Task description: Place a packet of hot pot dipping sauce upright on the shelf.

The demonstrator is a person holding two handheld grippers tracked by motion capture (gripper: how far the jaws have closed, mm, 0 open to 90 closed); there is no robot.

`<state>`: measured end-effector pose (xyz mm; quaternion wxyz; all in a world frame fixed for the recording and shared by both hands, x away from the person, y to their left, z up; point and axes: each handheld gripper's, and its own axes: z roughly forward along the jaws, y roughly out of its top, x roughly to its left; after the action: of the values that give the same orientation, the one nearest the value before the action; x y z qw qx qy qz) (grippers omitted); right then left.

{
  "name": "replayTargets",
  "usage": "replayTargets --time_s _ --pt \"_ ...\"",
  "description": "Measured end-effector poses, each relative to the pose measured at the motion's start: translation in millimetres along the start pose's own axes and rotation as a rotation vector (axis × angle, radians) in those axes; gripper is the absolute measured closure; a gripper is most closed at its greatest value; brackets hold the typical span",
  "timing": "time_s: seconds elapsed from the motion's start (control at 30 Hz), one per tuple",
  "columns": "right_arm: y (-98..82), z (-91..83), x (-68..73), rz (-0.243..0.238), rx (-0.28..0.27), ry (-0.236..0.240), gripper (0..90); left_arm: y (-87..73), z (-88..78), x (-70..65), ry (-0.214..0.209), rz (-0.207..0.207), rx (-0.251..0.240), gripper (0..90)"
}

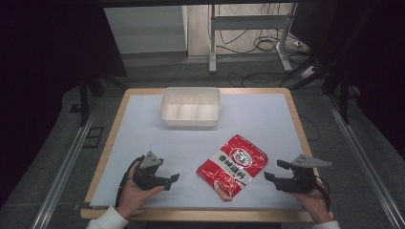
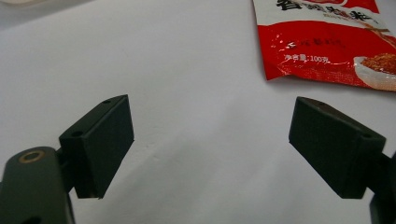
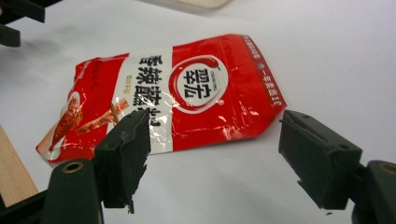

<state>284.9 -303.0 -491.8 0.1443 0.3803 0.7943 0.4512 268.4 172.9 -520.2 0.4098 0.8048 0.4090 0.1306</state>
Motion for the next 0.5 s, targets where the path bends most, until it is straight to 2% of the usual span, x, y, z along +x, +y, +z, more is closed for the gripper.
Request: replayTargets --time_s 0.1,0.17,0.3,0.5 --pt "1.6 -1.0 -3.8 0.024 0.031 -0.001 25.6 -0.1 0.8 -0.2 0.001 -0.001 0.009 14.3" --pt "3.3 -1.1 -4.7 0.036 0.049 0.018 25.3 -0.2 1.8 0.4 0.013 0.002 0.025 15.0" --pt "11.7 1.0 -4.5 0.053 0.101 0.032 24.0 -0.1 0.7 1.4 0.014 -0.003 0.022 15.2" --pt "26.2 0.9 -13.1 0.078 0.138 0.018 23.9 -0.3 1.1 -1.2 0.009 0.011 0.023 15.2"
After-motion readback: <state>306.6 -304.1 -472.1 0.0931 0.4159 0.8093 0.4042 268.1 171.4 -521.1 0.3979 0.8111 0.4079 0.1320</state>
